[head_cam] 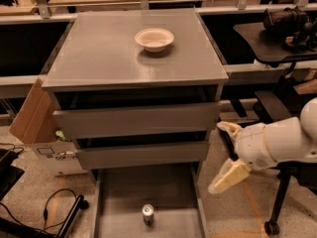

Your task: Pick redbull can from bottom drawer and place on counter

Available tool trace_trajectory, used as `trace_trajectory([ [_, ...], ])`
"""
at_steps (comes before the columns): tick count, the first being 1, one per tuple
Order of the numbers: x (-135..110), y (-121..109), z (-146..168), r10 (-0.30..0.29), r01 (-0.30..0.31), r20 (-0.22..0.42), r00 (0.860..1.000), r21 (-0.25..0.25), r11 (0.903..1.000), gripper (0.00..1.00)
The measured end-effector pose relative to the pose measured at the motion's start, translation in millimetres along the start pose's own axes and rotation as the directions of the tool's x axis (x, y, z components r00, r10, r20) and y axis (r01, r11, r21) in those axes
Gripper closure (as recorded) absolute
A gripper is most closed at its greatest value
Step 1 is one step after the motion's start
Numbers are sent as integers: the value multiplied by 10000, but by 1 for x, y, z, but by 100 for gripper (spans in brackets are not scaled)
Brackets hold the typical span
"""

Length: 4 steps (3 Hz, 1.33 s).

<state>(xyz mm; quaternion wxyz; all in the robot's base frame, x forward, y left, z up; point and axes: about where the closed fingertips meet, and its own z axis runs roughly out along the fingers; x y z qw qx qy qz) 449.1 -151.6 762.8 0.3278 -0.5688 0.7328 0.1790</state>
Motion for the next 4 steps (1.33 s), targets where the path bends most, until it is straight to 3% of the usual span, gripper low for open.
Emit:
trace_trajectory([
  [1, 15, -16, 59, -25, -25, 1835, 9830, 271, 9996, 0],
  [2, 21, -21, 80, 172, -139, 2126, 9770, -167, 9998, 0],
  [3, 40, -9, 108, 387, -289, 2273, 9730, -460, 9985, 0],
  [4, 91, 16, 164, 514, -367, 2377, 9700, -660, 9971, 0],
])
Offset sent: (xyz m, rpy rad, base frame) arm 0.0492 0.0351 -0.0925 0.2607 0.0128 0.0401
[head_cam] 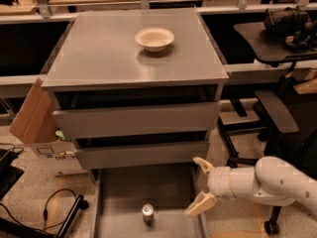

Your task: Pick redbull can from bottom drawer and place on counter

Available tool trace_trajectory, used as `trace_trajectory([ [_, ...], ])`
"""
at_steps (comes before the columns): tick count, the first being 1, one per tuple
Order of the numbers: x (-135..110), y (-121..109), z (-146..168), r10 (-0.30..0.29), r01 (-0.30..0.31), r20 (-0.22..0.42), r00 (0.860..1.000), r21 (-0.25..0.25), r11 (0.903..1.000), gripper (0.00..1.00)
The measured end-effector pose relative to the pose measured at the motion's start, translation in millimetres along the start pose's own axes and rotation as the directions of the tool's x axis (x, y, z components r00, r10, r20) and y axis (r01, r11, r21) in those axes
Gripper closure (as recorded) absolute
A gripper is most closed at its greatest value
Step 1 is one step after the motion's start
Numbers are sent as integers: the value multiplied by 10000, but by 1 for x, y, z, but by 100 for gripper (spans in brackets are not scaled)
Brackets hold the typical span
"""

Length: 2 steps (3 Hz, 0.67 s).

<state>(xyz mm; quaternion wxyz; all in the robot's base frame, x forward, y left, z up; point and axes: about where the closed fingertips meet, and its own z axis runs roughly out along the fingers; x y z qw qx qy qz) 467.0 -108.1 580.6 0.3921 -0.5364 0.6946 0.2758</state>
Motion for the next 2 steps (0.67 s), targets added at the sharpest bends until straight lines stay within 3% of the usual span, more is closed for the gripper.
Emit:
trace_trajectory([
  [1, 76, 8, 43, 44, -47, 200, 9998, 154, 9999, 0],
  [2, 155, 7, 101, 455, -459, 567, 9974, 57, 9989, 0],
])
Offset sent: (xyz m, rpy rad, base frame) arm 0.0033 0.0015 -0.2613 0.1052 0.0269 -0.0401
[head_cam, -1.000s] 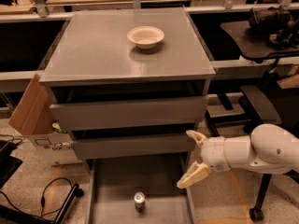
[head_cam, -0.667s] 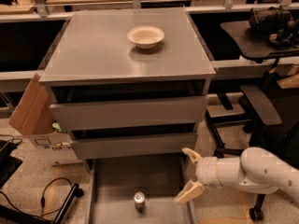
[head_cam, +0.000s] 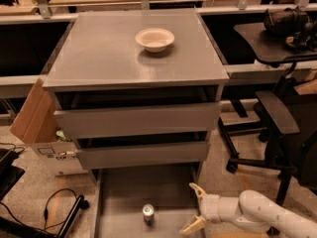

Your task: Pick redbull can from bottom drawer and place on counter

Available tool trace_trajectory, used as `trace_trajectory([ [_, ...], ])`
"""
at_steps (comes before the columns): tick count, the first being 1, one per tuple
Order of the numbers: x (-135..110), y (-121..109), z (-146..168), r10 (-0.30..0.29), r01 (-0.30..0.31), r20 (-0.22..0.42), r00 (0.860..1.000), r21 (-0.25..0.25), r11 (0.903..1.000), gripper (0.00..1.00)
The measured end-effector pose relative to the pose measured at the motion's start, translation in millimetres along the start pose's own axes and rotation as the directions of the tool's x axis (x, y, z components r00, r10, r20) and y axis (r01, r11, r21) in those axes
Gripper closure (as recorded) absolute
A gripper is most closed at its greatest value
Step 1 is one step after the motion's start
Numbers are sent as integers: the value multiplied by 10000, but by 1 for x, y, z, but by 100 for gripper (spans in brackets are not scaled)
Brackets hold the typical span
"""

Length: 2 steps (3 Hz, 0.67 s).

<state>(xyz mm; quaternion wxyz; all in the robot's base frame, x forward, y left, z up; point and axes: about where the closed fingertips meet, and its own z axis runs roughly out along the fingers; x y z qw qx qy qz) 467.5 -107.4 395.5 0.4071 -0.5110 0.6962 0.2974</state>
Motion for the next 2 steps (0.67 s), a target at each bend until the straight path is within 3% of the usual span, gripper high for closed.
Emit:
trace_trajectory([
  [1, 48, -8, 44, 661, -656, 193, 9976, -218, 9976, 0],
  [2, 48, -8, 44, 661, -656, 193, 9976, -219, 9976, 0],
])
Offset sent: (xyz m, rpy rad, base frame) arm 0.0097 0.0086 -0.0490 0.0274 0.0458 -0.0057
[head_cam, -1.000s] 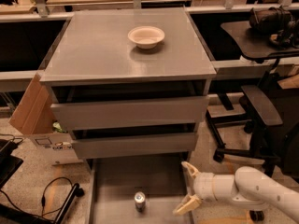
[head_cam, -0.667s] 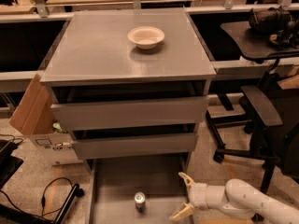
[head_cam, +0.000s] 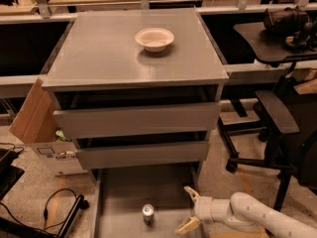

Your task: Pick redbull can from bottom drawer and place on counter

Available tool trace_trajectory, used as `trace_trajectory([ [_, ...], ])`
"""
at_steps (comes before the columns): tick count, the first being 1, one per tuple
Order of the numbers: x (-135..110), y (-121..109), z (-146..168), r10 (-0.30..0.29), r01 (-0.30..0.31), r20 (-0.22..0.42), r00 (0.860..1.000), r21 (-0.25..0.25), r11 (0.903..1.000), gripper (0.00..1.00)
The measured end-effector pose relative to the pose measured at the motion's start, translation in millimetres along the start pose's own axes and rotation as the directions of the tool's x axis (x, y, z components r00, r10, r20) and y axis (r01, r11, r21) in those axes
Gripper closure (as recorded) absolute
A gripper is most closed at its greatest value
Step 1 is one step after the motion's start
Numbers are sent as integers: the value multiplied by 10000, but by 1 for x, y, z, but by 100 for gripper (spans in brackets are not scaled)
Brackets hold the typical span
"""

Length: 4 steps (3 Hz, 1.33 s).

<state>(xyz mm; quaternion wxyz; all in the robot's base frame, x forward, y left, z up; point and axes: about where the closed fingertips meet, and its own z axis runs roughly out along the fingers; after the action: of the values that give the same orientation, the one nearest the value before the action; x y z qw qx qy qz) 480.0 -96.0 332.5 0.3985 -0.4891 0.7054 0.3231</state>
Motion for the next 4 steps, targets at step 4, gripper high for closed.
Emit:
trace_trajectory([
  [4, 64, -7, 151, -955, 1215, 1330, 9865, -2035, 9715, 0],
])
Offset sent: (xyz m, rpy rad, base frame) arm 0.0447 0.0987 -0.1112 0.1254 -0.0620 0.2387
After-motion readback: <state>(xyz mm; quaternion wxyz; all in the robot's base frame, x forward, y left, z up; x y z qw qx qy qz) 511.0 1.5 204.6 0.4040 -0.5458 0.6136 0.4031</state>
